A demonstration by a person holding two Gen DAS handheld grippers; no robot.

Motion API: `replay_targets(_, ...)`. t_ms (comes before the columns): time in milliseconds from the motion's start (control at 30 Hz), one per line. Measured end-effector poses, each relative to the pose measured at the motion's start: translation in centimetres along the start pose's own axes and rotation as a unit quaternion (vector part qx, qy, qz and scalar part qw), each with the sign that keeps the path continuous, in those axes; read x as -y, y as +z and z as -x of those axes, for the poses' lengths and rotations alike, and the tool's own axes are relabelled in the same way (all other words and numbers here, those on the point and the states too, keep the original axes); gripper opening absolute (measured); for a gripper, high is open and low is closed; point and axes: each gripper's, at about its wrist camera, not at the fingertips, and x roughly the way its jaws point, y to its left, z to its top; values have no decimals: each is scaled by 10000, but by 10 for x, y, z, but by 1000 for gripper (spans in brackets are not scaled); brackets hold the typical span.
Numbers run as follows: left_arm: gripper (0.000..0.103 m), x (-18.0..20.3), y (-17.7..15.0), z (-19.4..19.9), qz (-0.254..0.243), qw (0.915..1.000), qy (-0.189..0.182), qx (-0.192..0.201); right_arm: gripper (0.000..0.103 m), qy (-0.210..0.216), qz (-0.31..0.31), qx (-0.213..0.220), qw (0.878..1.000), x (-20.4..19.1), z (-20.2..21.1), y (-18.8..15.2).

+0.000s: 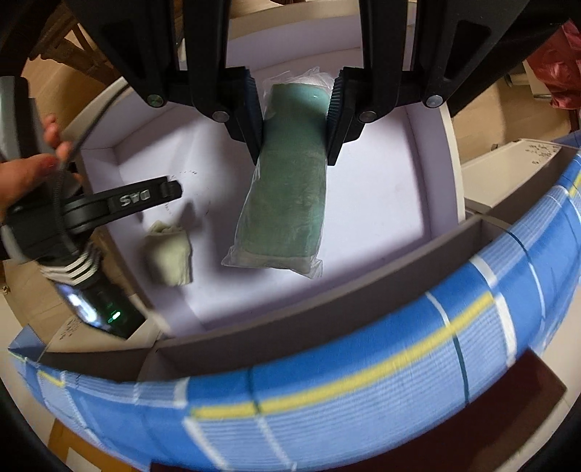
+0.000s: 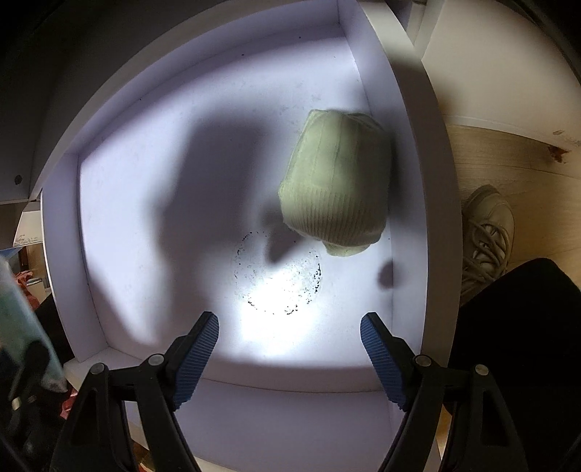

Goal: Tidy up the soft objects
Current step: 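Lift the teal package with the left gripper while the right gripper lowers over the yellow-green hat, then carry the teal package into the gold box and lower it with the left gripper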

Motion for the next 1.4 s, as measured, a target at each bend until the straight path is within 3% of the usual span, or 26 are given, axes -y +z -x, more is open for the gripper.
replay_targets(467,31,-17,48,102,203,9941,-604,878,81,-118,192,-4,9997,-13,3,-3)
replay_targets(767,31,-38,129,155,607,9828,-1235,1231,81,-17,199,-27,9998,-21,1,-6)
replay_targets(1000,31,-48,205,143,1392,9687,-1813,968,81,148,123,-27,9998,-20,6,-3)
replay_targets(1167,31,-54,244,104,1965,9630,-1707,704,81,253,111,-16,9996,-20,10,-4)
replay_targets(1267,31,-61,256,72,2252,9608,-1581,346,81,378,108,-15,9992,-22,13,-1)
replay_targets(1400,36,-68,250,65,2463,9518,-1822,125,82,500,168,50,9986,-25,19,-1)
